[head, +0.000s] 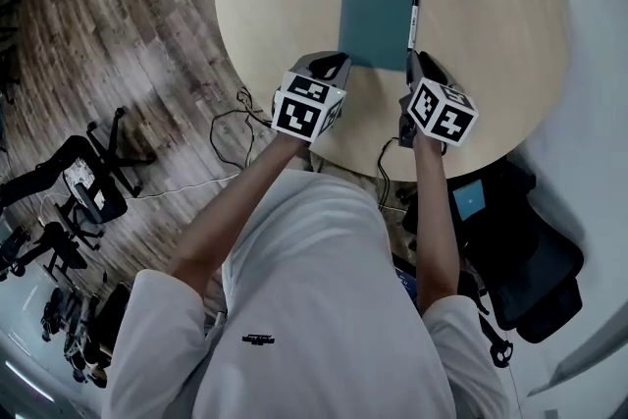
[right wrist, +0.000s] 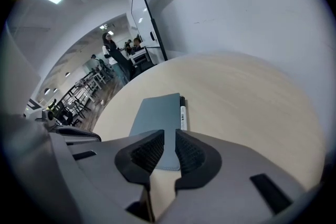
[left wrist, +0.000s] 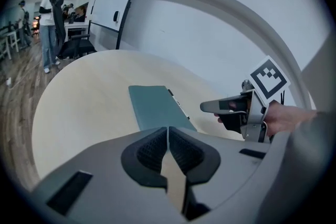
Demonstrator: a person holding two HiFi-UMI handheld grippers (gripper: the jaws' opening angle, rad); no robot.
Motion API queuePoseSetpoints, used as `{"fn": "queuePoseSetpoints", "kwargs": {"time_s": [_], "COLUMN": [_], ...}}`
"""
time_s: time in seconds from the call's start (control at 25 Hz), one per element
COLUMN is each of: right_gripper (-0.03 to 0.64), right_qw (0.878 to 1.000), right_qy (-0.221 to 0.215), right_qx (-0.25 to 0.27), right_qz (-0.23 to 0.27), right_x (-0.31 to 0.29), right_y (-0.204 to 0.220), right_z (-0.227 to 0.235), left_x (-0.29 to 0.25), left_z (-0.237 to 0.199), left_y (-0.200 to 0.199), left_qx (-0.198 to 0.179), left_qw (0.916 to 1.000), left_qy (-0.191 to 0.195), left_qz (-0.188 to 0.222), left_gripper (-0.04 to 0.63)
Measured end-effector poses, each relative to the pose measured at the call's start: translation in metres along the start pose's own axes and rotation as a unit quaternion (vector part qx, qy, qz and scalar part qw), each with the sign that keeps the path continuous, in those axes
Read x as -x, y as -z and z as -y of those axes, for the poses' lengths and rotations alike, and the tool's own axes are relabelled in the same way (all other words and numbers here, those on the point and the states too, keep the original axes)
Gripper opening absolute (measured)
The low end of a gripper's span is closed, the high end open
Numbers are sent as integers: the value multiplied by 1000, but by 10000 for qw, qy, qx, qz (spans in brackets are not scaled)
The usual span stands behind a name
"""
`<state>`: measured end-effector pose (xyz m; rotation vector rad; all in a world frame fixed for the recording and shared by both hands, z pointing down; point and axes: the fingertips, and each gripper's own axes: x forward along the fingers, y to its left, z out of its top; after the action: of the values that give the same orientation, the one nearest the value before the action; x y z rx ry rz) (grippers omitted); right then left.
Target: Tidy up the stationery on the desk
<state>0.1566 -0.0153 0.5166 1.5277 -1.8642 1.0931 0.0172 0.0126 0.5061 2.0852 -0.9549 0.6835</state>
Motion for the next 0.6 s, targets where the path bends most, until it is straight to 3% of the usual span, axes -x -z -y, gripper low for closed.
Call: {"fn": "queuePoseSetpoints", "kwargs": {"time_s": [0.32,0.6], "right_gripper": [68,46], "right_qw": [9992,9982], "right_qy": [138,-21], "right_qx": [39,269], "right_qz": [368,537], "right_x": [76,111], "right_y": [16,29], "right_z": [-80,-126], "left_x": [88,135], "left_z": [8,19], "left_y": [11,17], "left_qx": [132,180], "left_qw": [9995,9985], "left_qy": [220,130], "left_qz": [195,498], "left_gripper": [29,29]}}
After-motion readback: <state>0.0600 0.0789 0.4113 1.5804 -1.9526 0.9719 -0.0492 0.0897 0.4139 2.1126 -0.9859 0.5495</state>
